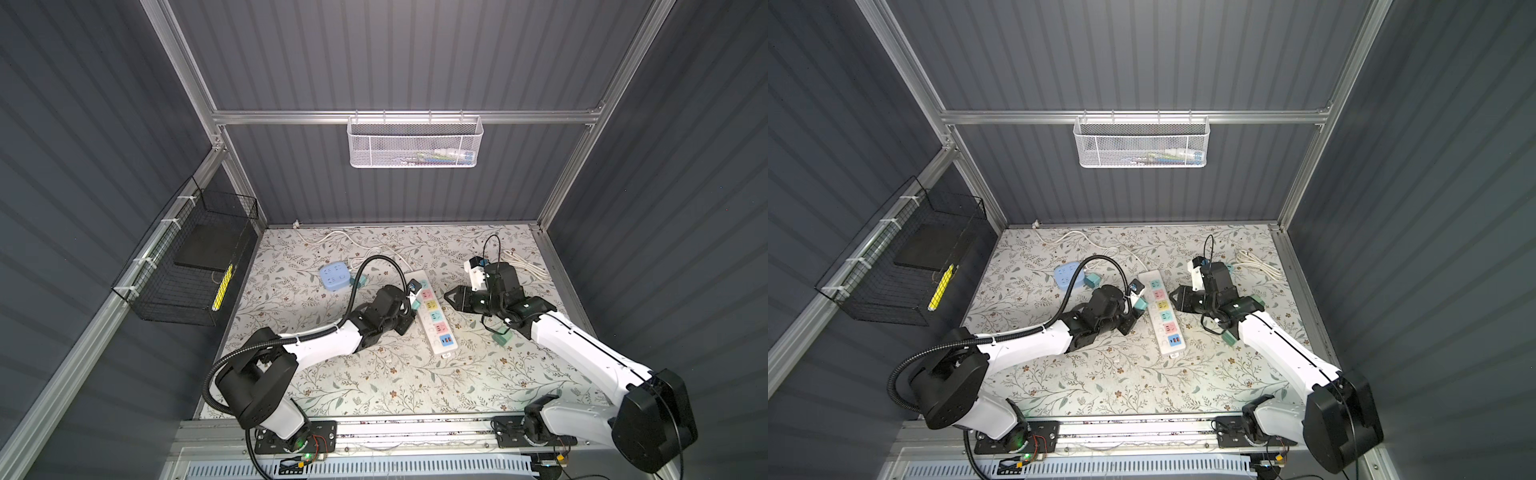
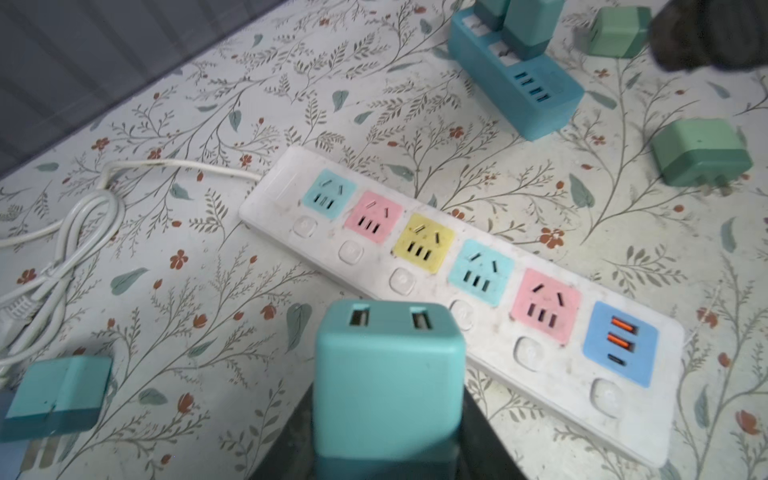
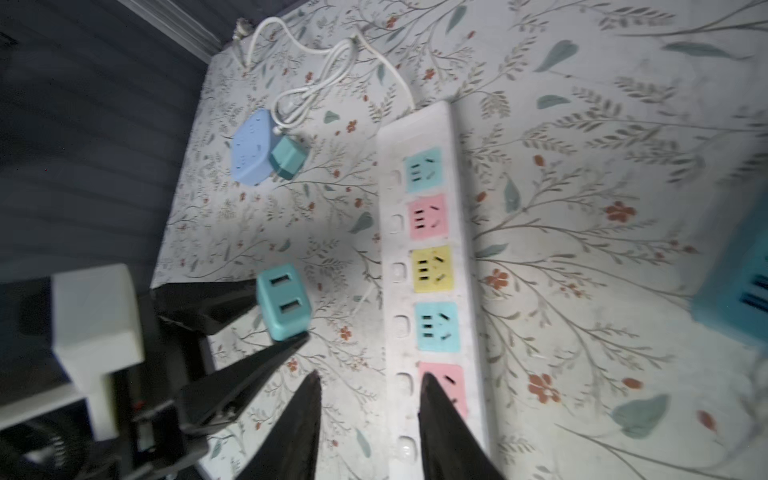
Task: Insert the plug
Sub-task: 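Carry the adapter toward the right gripper while the open right gripper approaches it, then close the right gripper on the teal adapter while the left gripper releases it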
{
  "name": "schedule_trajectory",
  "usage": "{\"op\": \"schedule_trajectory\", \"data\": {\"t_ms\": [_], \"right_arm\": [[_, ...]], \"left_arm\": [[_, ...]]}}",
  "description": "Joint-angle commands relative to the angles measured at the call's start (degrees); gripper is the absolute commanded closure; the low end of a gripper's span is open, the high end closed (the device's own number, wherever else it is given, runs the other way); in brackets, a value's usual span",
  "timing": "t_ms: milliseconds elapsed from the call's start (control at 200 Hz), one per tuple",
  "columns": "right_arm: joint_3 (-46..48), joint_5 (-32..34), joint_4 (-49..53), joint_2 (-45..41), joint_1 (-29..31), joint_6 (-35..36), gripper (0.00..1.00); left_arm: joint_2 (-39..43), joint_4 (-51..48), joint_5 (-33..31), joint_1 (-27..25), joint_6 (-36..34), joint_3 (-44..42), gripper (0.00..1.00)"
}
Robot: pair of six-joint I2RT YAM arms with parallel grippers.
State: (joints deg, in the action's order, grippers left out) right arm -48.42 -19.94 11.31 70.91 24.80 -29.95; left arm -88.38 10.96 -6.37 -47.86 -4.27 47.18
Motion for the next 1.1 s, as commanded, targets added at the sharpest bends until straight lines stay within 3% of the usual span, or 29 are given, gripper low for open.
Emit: {"op": "schedule_trajectory", "data": {"t_ms": [0, 165, 300, 900, 1096], "right_arm": [[-1.8, -12.0, -6.2, 1.5, 0.3, -0.7, 0.57], [-3.1, -15.4, -7.3, 4.1, 1.2, -0.8, 0.44], [-3.9, -16.2, -7.9, 6.0, 1.7, -0.6, 0.41], [-8.7, -17.1, -10.5, 13.8, 2.4, -0.8, 0.61], [-8.6, -18.5, -10.2, 14.0, 2.8, 0.2, 0.62]], "left_arm": [[1.9, 12.7, 1.4, 0.3, -3.2, -2.0, 0.82], [2.5, 16.5, 3.8, 0.3, -4.2, -2.8, 0.82], [2.7, 16.8, 4.7, 0.2, -3.7, -2.9, 0.82], [4.0, 12.8, 5.7, 0.2, -3.8, -1.5, 0.84], [3.9, 11.6, 6.4, 0.2, -3.5, -0.8, 0.83]]}}
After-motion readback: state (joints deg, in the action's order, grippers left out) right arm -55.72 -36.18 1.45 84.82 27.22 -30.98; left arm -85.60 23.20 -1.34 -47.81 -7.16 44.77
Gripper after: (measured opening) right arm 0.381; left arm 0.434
